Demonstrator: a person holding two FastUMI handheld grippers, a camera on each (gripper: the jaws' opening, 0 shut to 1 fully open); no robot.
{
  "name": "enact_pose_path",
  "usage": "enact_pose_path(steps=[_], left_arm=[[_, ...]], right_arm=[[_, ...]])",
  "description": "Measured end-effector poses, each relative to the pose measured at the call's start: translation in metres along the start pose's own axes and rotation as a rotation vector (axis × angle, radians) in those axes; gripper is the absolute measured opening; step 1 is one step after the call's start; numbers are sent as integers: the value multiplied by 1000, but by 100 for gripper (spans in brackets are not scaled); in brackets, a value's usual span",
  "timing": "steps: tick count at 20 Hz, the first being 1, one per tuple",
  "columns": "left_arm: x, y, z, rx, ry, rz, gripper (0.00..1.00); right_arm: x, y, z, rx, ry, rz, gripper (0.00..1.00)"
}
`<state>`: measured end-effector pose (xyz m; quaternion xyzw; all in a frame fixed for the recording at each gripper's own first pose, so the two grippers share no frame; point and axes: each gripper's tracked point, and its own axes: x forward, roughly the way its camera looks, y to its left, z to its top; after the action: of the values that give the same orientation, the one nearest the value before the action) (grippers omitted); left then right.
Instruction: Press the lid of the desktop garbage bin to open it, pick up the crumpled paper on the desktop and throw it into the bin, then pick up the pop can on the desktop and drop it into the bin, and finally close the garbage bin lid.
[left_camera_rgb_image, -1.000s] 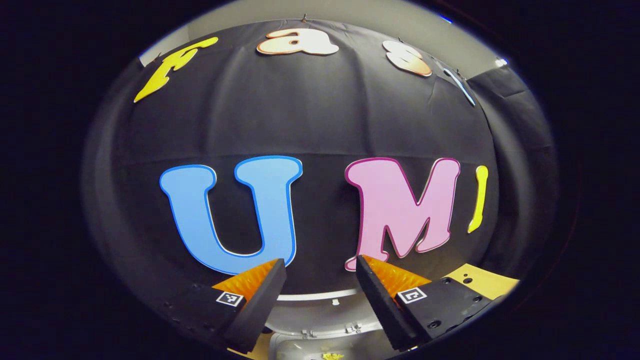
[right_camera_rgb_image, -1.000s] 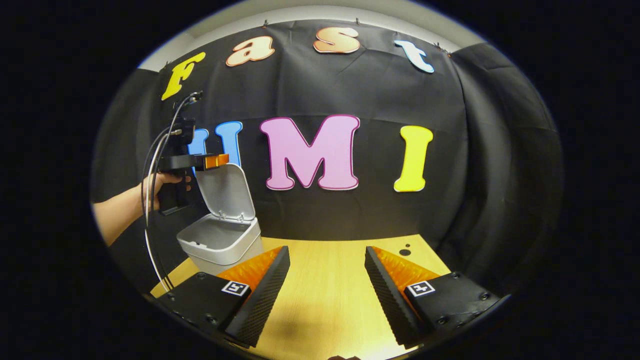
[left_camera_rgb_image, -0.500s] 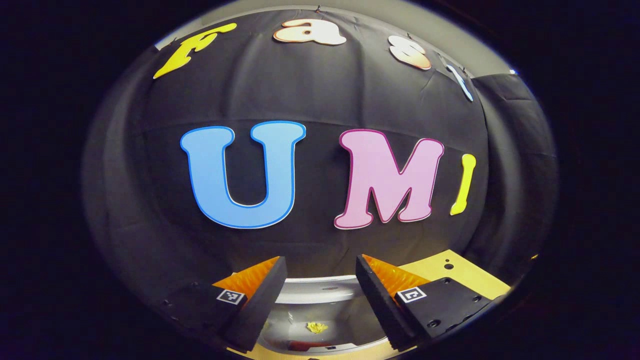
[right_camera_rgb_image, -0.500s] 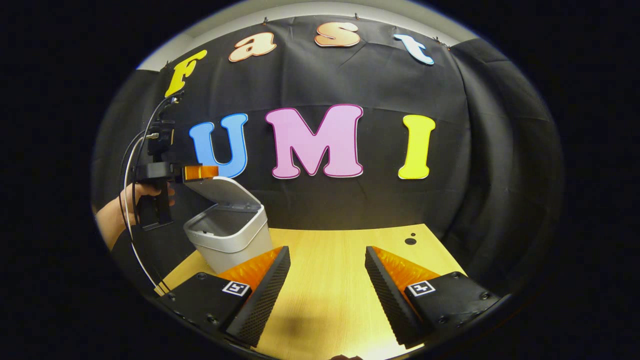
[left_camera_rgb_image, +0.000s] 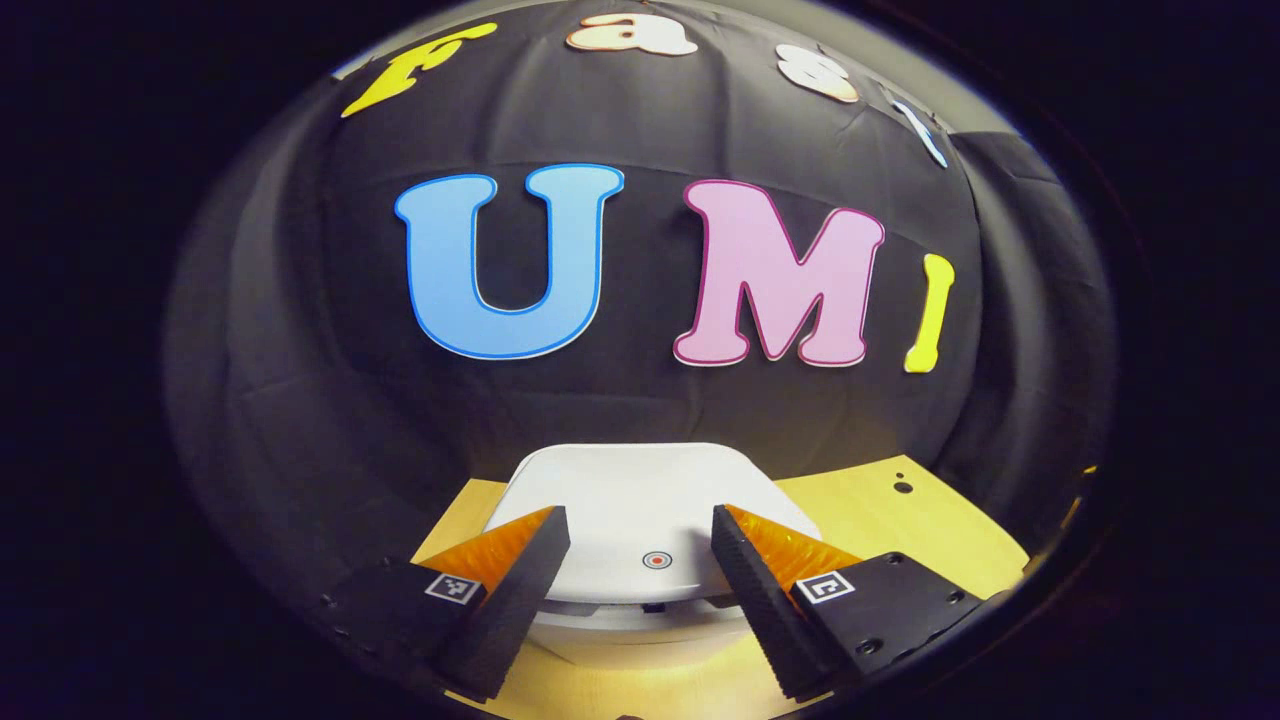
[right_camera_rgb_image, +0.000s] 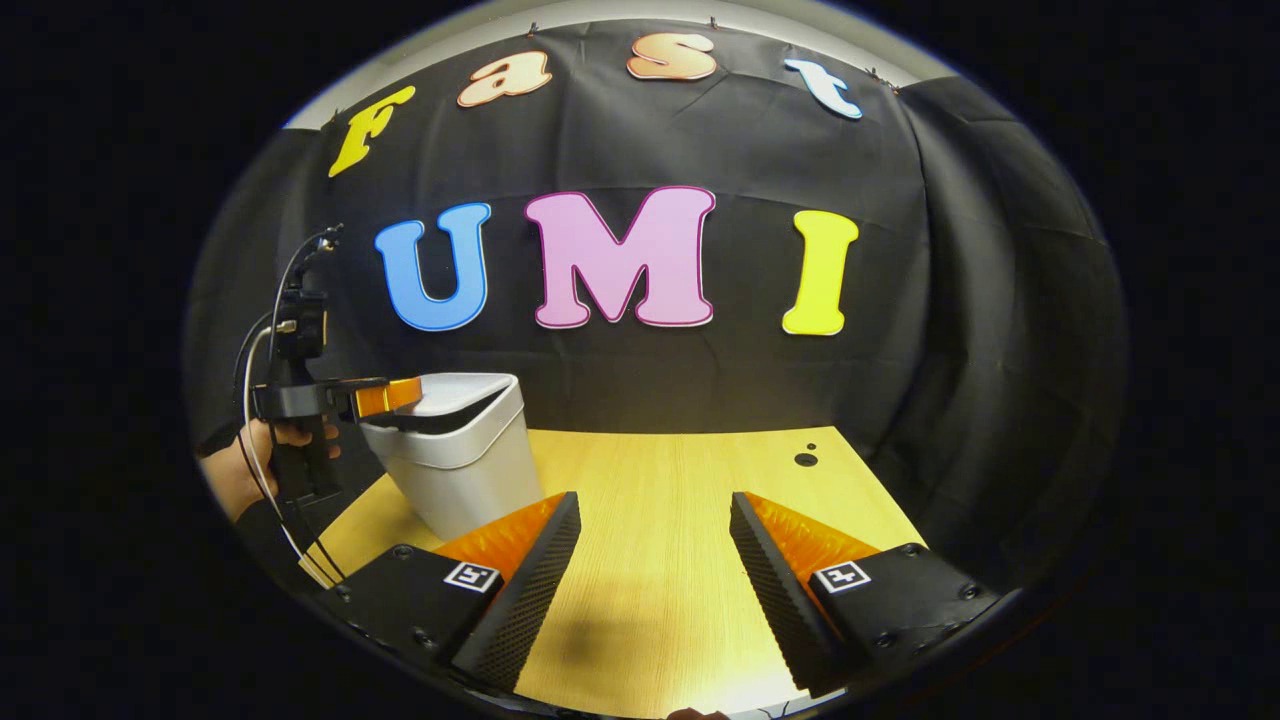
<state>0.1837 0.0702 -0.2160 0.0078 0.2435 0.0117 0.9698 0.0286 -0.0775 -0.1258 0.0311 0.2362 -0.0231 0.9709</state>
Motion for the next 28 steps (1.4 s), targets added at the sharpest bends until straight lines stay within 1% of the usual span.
enact_pose_path(steps=[1,3,4,5,8,10,13,14,16,17,19,21,22,23,24,26,28], left_arm=[[-1,0,-2,30,-5,1,98],[-4,-5,-10,48,-3,-14,98],[-7,-6,-16,41,-1,-13,98],[-8,-6,-12,31,-33,-13,98],[-5,-5,-17,7,-41,-22,98],[-5,-7,-19,7,-61,-25,98],[-6,-6,-20,-25,-97,-22,98],[-6,-7,-21,-26,-107,-20,98],[-6,-10,-23,20,-127,-4,98],[-5,-9,-22,21,-136,1,99],[-5,-7,-19,-10,-145,1,99],[-5,-9,-17,-4,-131,11,98],[-7,-6,-14,-6,-111,31,98],[-11,-2,-4,-25,-128,54,97],[-17,-3,9,-55,-161,66,95],[-39,-5,39,-107,-231,91,95],[-66,-12,65,-135,-289,106,95]], right_arm=[[-1,0,-2,0,5,-1,98],[0,1,-6,3,15,3,98],[0,2,-7,3,17,5,98],[1,2,-8,0,20,8,98],[2,4,-11,-9,27,13,98],[3,5,-15,-5,35,16,98],[2,7,-20,7,44,18,98],[3,8,-22,10,48,21,98],[3,10,-24,13,49,27,98],[3,11,-24,15,47,32,98],[3,8,-21,21,39,29,98],[5,7,-16,35,26,30,98],[6,6,-12,40,18,33,97],[6,5,-7,39,7,36,98],[7,3,-3,35,-3,37,98],[8,2,6,32,-25,47,98],[9,1,20,33,-62,62,98]])
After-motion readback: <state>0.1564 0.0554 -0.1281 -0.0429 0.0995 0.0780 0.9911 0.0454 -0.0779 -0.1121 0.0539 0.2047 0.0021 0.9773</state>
